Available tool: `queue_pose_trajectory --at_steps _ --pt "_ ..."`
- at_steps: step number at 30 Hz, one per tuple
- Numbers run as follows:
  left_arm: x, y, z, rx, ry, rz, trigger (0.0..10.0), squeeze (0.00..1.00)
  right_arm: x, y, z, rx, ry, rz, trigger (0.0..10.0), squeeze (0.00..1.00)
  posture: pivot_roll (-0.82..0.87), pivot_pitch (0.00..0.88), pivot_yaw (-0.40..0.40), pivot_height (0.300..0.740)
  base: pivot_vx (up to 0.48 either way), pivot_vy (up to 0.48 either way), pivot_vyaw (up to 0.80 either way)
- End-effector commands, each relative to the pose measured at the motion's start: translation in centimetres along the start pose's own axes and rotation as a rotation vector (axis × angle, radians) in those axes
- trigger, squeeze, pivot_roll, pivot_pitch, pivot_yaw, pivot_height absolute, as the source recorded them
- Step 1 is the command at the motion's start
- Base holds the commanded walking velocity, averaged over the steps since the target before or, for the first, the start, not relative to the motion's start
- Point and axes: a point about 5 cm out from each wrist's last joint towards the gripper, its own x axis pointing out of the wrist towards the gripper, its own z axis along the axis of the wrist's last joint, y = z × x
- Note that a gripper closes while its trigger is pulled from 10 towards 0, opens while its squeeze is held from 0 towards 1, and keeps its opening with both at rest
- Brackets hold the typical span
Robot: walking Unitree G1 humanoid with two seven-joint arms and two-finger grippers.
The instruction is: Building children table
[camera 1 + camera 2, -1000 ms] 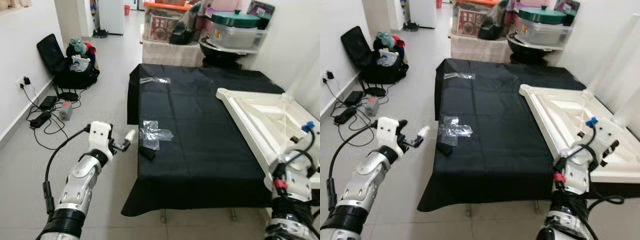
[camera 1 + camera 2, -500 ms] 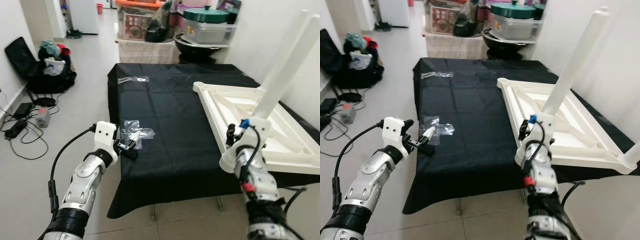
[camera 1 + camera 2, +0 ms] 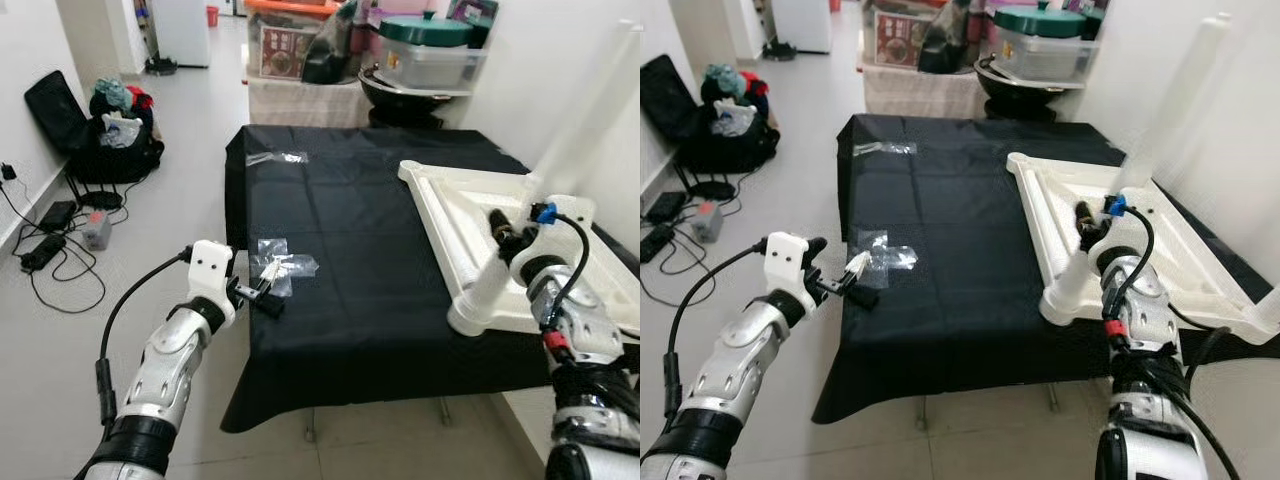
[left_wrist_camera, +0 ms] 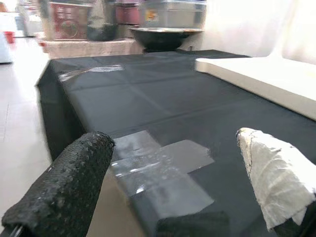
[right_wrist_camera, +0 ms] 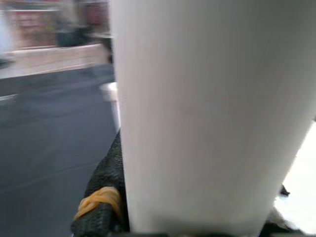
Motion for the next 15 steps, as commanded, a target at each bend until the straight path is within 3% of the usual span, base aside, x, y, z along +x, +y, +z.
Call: queue_pose_trajectory --at_steps 1,2,3,4,5,6,8,10,11,12,13,14,15 --pt "0.0 0.0 -0.2 0.002 0.011 -0.001 10.0 0.00 -1.1 -3.8 -2.8 0.008 0.106 -0.407 0.0 0.00 0.03 0.000 -0.111 0.740 0.000 0.000 0.00" --pt "0.0 0.0 -0.2 0.002 0.011 -0.001 10.0 0.00 -1.1 -3.8 -2.8 0.008 0.106 -0.407 0.0 0.00 0.03 0.000 -0.111 0.740 0.000 0.000 0.00" --pt "0.1 -0.1 -0.3 -0.001 0.012 0.000 10.0 0.00 -2.9 -4.2 -4.9 0.052 0.169 -0.602 0.0 0.00 0.03 0.000 -0.101 0.740 0.000 0.000 0.00" --pt "0.1 -0.1 -0.3 -0.001 0.012 0.000 10.0 0.00 -2.9 -4.2 -4.9 0.052 0.169 -0.602 0.0 0.00 0.03 0.000 -0.101 0.740 0.000 0.000 0.00" --pt "0.2 -0.4 -0.4 -0.005 0.014 -0.004 10.0 0.00 -4.3 -2.8 -6.7 0.089 0.226 -0.655 0.0 0.00 0.03 0.000 -0.087 0.740 0.000 0.000 0.00" --pt "0.2 -0.4 -0.4 -0.005 0.014 -0.004 10.0 0.00 -4.3 -2.8 -6.7 0.089 0.226 -0.655 0.0 0.00 0.03 0.000 -0.087 0.740 0.000 0.000 0.00" --pt "0.5 -0.9 -0.3 -0.008 0.013 -0.023 10.0 0.00 -5.2 1.1 -8.1 0.156 0.290 -0.493 0.0 0.00 0.03 0.000 -0.087 0.740 0.000 0.000 0.00" --pt "0.5 -0.9 -0.3 -0.008 0.013 -0.023 10.0 0.00 -5.2 1.1 -8.1 0.156 0.290 -0.493 0.0 0.00 0.03 0.000 -0.087 0.740 0.000 0.000 0.00" --pt "0.5 -0.9 -0.1 -0.007 0.009 -0.028 10.0 0.00 -4.5 4.1 -7.6 0.209 0.286 -0.221 10.0 0.00 0.03 0.000 -0.090 0.740 0.000 0.000 0.00" --pt "0.6 -0.7 0.0 -0.005 0.007 -0.022 10.0 0.00 -4.0 6.1 -6.6 0.240 0.240 0.013 10.0 0.00 0.03 0.000 -0.099 0.740 0.000 0.000 0.00" --pt "0.6 -0.7 0.0 -0.005 0.007 -0.022 10.0 0.00 -4.0 6.1 -6.6 0.240 0.240 0.013 10.0 0.00 0.03 0.000 -0.099 0.740 0.000 0.000 0.00" --pt "0.6 -0.4 0.1 -0.004 0.005 -0.013 10.0 0.00 -3.5 6.5 -5.4 0.228 0.170 0.128 10.0 0.10 0.03 0.000 -0.104 0.740 0.000 0.000 0.00" --pt "0.6 -0.2 0.2 -0.004 0.003 -0.007 10.0 0.00 -3.2 6.6 -4.7 0.212 0.124 0.183 10.0 0.10 0.03 0.000 -0.105 0.740 0.000 0.000 0.00"
